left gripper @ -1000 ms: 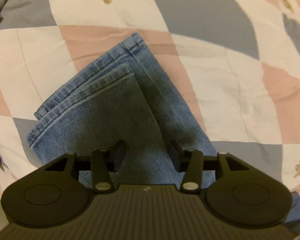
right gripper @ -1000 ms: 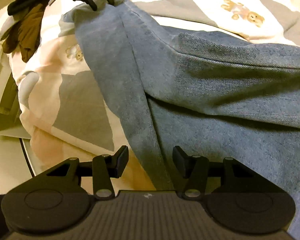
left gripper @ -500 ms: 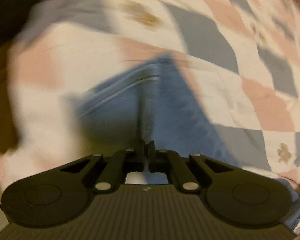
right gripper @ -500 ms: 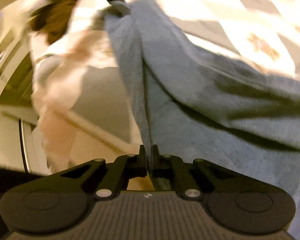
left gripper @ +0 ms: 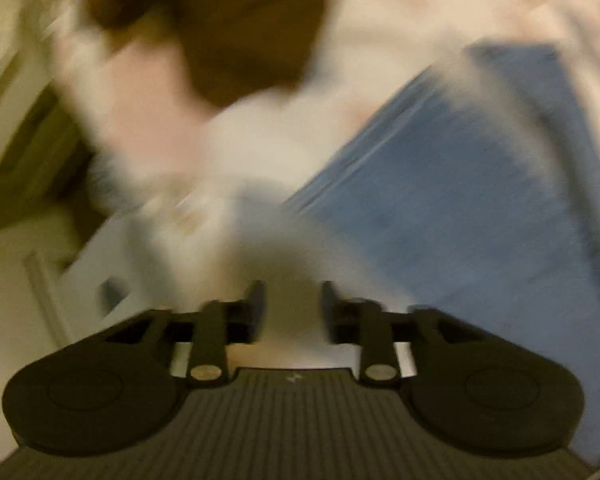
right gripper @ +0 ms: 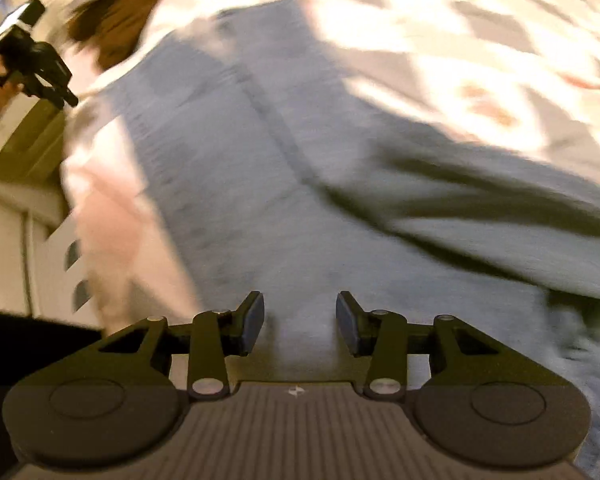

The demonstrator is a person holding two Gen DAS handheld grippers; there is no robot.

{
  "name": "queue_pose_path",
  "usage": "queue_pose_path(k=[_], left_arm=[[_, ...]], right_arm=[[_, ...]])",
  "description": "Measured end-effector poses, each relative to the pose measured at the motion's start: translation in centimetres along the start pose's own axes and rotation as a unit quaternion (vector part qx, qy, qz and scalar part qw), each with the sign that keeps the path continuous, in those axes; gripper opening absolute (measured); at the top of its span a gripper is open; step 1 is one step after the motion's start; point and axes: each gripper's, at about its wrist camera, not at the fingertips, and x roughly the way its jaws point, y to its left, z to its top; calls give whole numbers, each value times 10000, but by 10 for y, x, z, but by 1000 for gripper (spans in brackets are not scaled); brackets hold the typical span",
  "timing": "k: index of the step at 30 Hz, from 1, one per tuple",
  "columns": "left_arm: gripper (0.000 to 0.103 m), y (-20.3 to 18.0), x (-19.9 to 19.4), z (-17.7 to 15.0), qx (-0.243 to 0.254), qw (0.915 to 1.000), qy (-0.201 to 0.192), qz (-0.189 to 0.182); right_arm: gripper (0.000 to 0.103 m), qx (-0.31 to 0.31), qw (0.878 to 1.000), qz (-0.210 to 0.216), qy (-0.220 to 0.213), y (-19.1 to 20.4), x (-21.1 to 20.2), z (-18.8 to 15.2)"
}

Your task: Fold clothes

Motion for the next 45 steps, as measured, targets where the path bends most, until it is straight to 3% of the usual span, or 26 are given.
queue_pose_path(k=[3,4,6,9,10,14,16,17,18,21,22,23,24,25,26,27,28,30,33,37,38,39,41,42,43,45], left_arm=[[31,-60,-14,49,547,9951,-521,-634],[31,-88,-20,66,969,9898,-735,-744],[36,-134,-29,90,2096,9676,-1173,-783],[39,-196,-18,117,3563,9208,-1470,-594],[39,-207,-9,126,3720,9153,-1445,-541],[45,-233,35,174,3857,9123,-1287,-486],[64,-244,64,189,3998,9082,-1152,-456],[80,-243,79,193,4086,9053,-1087,-401],[85,-242,94,196,4175,9023,-1022,-344],[85,-243,127,198,4171,9035,-857,-493],[84,-240,129,198,4099,9061,-861,-594],[72,-237,129,196,4070,9061,-835,-801],[51,-233,129,195,4040,9055,-806,-1013],[46,-232,125,189,4171,8989,-912,-985],[25,-231,122,183,4308,8916,-1025,-943],[2,-229,118,179,4435,8850,-1177,-790],[1,-226,115,175,4558,8778,-1330,-631],[1,-211,94,180,4310,8838,-1571,-919],[1,-187,50,193,3889,8865,-2015,-1493],[1,-177,-1,217,3509,8761,-2855,-1670],[2,-178,-9,230,3237,8807,-3053,-1623],[3,-180,-17,243,2953,8847,-3247,-1571],[2,-184,-23,266,2334,9017,-3460,-1127],[3,-188,-23,276,2104,9073,-3537,-860],[4,-191,-20,285,1926,9158,-3478,-571],[5,-193,-16,282,2032,9207,-3304,-426]], right_arm=[[43,-11,9991,-337,-259,-26,-25,7],[45,-60,9983,-459,-342,-32,-31,12],[51,-160,9963,-727,-437,-42,-42,22],[52,-89,9939,-956,-535,-52,-46,34],[52,-14,9934,-996,-561,-56,-46,38],[57,151,9923,-1071,-605,-64,-36,50],[67,-58,9917,-1145,-576,-65,-31,57],[69,-197,9914,-1161,-569,-64,-27,62],[74,-370,9910,-1159,-563,-62,-24,68],[79,-974,9895,-1001,-383,-56,-9,82],[79,-1186,9885,-899,-250,-54,-3,86],[79,-1412,9867,-795,-113,-51,4,89],[78,-1643,9840,-689,24,-49,11,92],[72,-1872,9805,-582,161,-46,19,94],[64,-2032,9777,-416,326,-44,26,96],[31,-2163,9748,-227,502,-42,33,98],[2,-2200,9733,-80,655,-41,39,100],[2,-2124,9745,15,729,-45,42,108],[2,-1941,9803,-212,289,-60,23,130],[2,-1831,9760,-1074,-490,-89,-9,170],[2,-1751,9725,-1389,-656,-101,-12,184],[7,-1637,9670,-1765,-832,-113,-10,196],[39,-1039,9509,-2671,-1169,-146,0,223],[72,-622,9415,-3061,-1269,-162,2,233],[87,-170,9301,-3416,-1339,-178,3,243],[87,831,9203,-3455,-1638,-202,-11,246]])
